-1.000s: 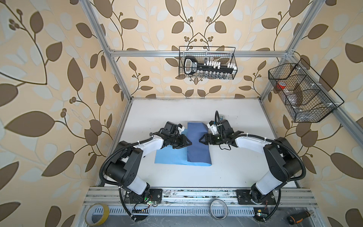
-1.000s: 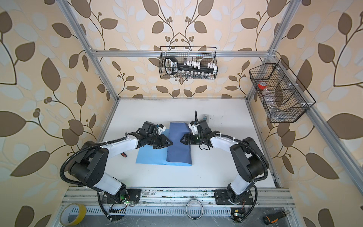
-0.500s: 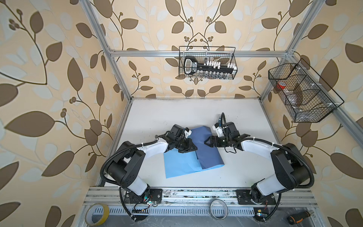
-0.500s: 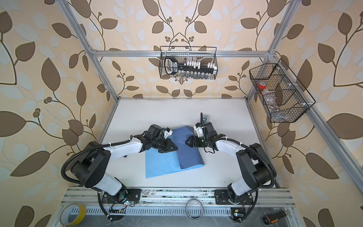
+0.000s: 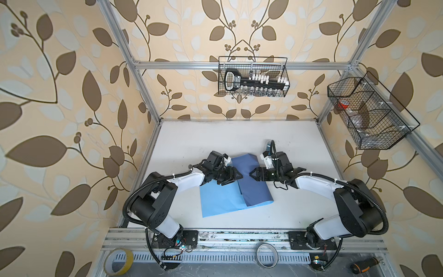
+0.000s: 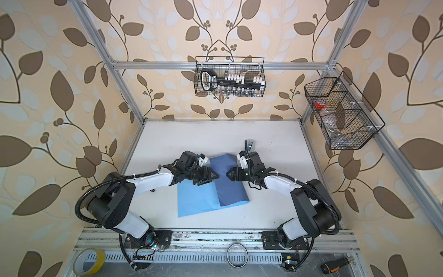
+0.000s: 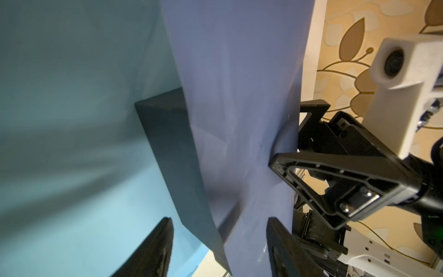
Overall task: Wrap a gift box in wrapping paper
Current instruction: First fold the wrapping paper around the gift box.
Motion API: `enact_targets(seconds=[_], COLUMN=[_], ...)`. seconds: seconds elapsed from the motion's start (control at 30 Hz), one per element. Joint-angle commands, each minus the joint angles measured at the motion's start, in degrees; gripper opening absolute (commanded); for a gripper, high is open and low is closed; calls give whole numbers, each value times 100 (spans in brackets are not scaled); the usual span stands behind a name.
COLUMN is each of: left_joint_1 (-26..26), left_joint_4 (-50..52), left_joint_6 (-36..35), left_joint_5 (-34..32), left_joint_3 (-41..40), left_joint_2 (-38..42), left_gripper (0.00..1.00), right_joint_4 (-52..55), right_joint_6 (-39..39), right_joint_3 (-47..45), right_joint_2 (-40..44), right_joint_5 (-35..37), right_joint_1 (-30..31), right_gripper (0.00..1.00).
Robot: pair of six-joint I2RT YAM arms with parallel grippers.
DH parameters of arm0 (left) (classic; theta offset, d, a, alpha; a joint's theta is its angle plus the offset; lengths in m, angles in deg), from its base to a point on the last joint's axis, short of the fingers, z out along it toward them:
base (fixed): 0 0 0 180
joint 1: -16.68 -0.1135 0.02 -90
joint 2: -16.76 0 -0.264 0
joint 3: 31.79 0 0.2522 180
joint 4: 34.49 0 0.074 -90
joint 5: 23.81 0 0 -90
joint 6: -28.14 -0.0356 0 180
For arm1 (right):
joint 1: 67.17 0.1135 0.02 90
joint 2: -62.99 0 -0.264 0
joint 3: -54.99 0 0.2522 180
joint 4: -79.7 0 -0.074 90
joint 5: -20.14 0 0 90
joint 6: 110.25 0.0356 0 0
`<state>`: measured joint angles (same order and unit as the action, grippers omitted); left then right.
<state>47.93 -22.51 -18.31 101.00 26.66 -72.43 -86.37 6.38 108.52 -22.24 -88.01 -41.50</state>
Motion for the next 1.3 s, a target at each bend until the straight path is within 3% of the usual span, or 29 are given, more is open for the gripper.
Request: enact_targets(seconds=[0.0, 0.17, 0.33, 0.77, 1.03, 1.27], left_joint_1=[169, 474, 616, 511, 283, 279], left_joint_4=[-64, -123, 50, 207, 172, 34], left_joint_6=[-48, -53, -169, -750, -868, -661], left_joint_5=[-167, -252, -582, -597, -245, -207], left_joint_3=[-82, -49, 5, -77, -162, -224], left_joint_2=[155, 24, -92, -417, -539, -580], left_gripper=[71, 81, 80, 42, 32, 26], right_joint_4=[486, 477, 467, 986, 1466, 1079], right_joint_6=[34, 27, 26, -360, -677, -396], right_joint_3=[-224, -180, -155, 28, -14, -112], right_joint_2=[-37, -80, -121, 425, 903, 713], right_joint_5=[400, 397, 369, -82, -153, -601], right_joint_1=[60, 84, 109, -295, -826, -755], right_gripper=[87, 87, 87, 90, 91, 91])
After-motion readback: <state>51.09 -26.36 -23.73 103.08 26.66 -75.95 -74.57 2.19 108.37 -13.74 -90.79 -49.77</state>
